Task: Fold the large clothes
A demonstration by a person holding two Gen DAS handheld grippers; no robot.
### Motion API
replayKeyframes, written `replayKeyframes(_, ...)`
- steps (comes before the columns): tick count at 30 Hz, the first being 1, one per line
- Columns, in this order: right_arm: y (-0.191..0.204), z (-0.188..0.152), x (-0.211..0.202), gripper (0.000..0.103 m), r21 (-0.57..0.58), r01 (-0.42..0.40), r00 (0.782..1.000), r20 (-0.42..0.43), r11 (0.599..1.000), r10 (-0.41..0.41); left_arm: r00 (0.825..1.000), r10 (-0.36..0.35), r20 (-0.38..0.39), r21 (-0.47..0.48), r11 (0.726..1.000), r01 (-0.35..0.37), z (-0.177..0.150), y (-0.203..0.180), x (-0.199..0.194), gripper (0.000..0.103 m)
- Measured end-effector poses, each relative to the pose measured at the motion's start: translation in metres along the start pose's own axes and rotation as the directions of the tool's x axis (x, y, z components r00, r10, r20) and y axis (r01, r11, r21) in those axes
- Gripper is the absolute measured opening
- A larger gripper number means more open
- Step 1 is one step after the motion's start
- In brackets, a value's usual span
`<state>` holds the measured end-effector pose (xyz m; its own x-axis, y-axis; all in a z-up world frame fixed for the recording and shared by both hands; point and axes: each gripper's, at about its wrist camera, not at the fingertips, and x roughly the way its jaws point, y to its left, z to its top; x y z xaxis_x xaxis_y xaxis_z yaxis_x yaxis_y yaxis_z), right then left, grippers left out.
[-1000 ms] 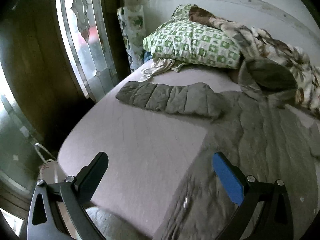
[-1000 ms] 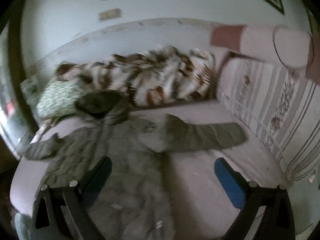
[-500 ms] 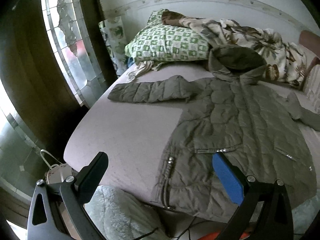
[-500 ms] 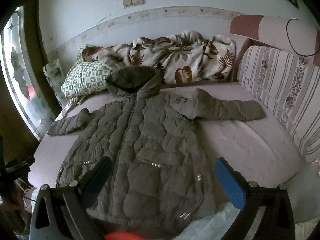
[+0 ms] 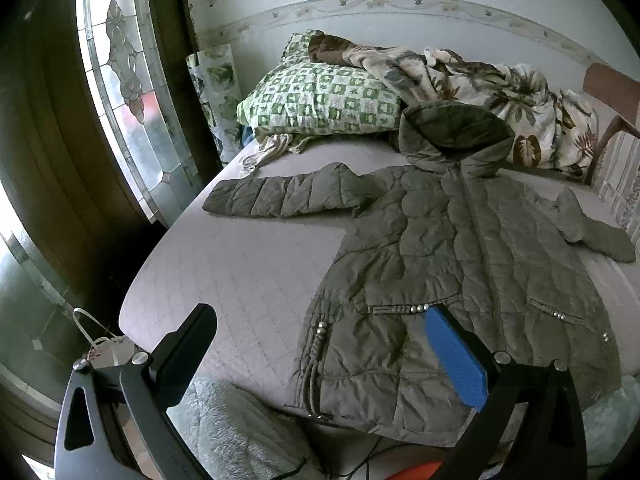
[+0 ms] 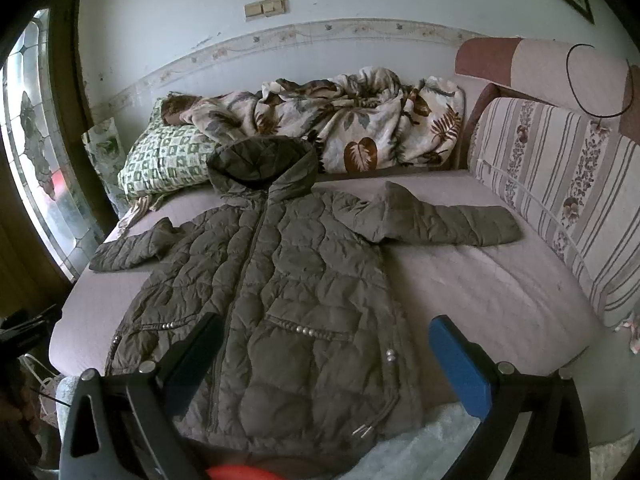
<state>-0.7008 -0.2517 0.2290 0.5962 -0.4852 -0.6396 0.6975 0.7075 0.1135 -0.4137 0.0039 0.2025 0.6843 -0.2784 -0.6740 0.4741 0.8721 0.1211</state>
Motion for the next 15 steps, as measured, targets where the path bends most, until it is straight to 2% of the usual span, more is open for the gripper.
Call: replayKeyframes(15,0.0016,0.0015,0.0033,0.103,0.001,0.007,1.000,-0.004,1.000,-0.007,1.000,-0.015,0.010,0.021,1.000,0.014,0.0017,-0.0077,-0.0055,0.103)
